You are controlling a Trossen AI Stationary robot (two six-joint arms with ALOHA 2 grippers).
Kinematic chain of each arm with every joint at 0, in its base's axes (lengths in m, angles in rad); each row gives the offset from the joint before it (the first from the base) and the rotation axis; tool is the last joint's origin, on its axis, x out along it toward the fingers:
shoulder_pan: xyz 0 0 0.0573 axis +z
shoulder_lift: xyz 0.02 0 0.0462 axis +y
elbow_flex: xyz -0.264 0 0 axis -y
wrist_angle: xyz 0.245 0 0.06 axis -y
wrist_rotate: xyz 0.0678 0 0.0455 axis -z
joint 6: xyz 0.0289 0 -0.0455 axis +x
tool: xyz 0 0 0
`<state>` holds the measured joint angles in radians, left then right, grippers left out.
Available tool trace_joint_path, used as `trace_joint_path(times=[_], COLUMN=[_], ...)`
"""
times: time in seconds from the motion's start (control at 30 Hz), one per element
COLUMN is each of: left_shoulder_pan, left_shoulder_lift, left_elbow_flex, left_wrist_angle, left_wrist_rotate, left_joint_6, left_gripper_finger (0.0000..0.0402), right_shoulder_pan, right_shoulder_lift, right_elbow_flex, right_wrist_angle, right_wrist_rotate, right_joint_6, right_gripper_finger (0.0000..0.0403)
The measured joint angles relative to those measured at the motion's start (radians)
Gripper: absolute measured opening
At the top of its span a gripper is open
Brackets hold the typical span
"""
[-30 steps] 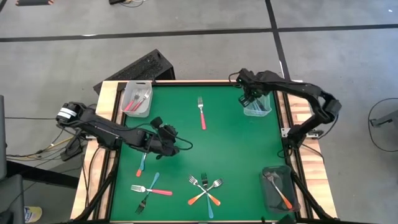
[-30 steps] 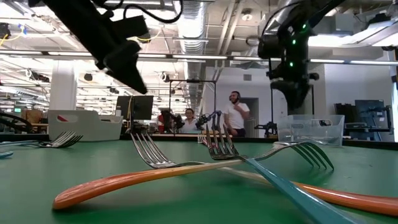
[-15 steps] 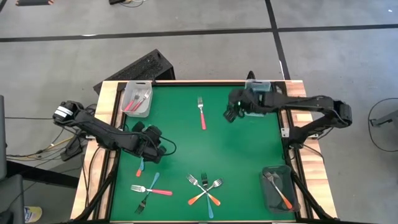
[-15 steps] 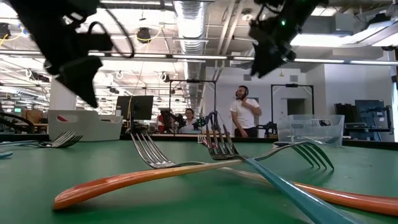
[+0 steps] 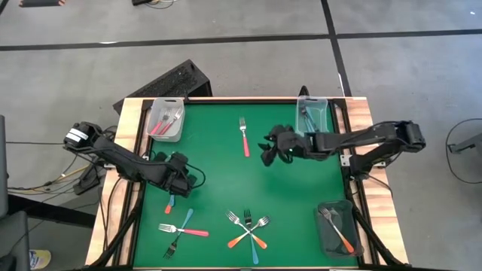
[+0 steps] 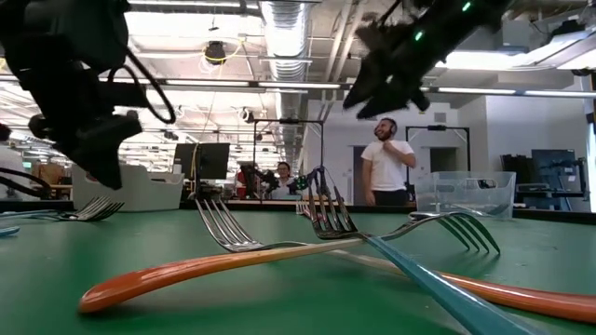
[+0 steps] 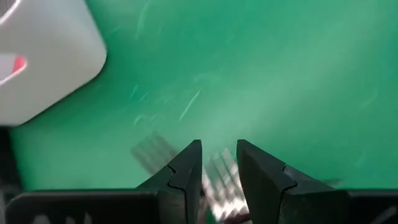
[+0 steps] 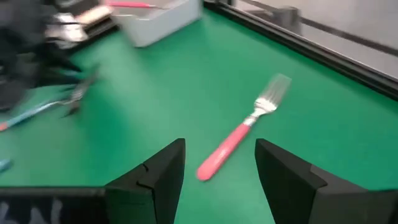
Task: Sort silverware by color (type)
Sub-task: Put the pink fork into the white bin
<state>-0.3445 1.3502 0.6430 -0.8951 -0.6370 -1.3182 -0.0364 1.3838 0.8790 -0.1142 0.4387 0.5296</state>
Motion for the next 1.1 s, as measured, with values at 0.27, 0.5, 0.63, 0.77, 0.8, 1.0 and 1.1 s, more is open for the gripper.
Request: trace_joint_path(times=[0.27, 0.5, 0.63, 0.77, 0.8, 1.0, 1.1], left_shoulder_pan=[0.001, 0.012, 0.007, -0.007, -0.012, -0.035, -0.043], left_shoulder_lift=[0.0, 0.0, 0.0, 0.0, 0.0, 0.0, 0.0], left_elbow_flex=[0.0, 0.0, 0.0, 0.0, 0.0, 0.0, 0.0], left_wrist_angle=[0.213, 0.298, 0.299, 0.301, 0.302, 0.309, 0.312], left_wrist_rotate=[-0.11, -0.119, -0.096, -0.085, -0.085, -0.094, -0.123], left_joint_6=[0.08, 0.147, 0.148, 0.148, 0.148, 0.146, 0.137], left_gripper_finger=[0.009, 0.009, 0.009, 0.009, 0.009, 0.009, 0.009], right_shoulder_pan=[-0.176, -0.253, -0.245, -0.224, -0.218, -0.19, -0.182], right_shoulder_lift=[0.267, 0.475, 0.575, 0.652, 0.665, 0.702, 0.7], right_elbow_flex=[0.143, 0.349, 0.456, 0.536, 0.554, 0.629, 0.641], right_wrist_angle=[-0.036, -0.227, -0.371, -0.44, -0.452, -0.487, -0.472], right_wrist_rotate=[-0.137, -0.212, -0.243, -0.26, -0.26, -0.265, -0.258], right_joint_6=[0.022, 0.026, 0.041, 0.046, 0.043, 0.04, 0.046], right_gripper_finger=[0.0218, 0.0218, 0.0218, 0.0218, 0.0218, 0.0218, 0.0218])
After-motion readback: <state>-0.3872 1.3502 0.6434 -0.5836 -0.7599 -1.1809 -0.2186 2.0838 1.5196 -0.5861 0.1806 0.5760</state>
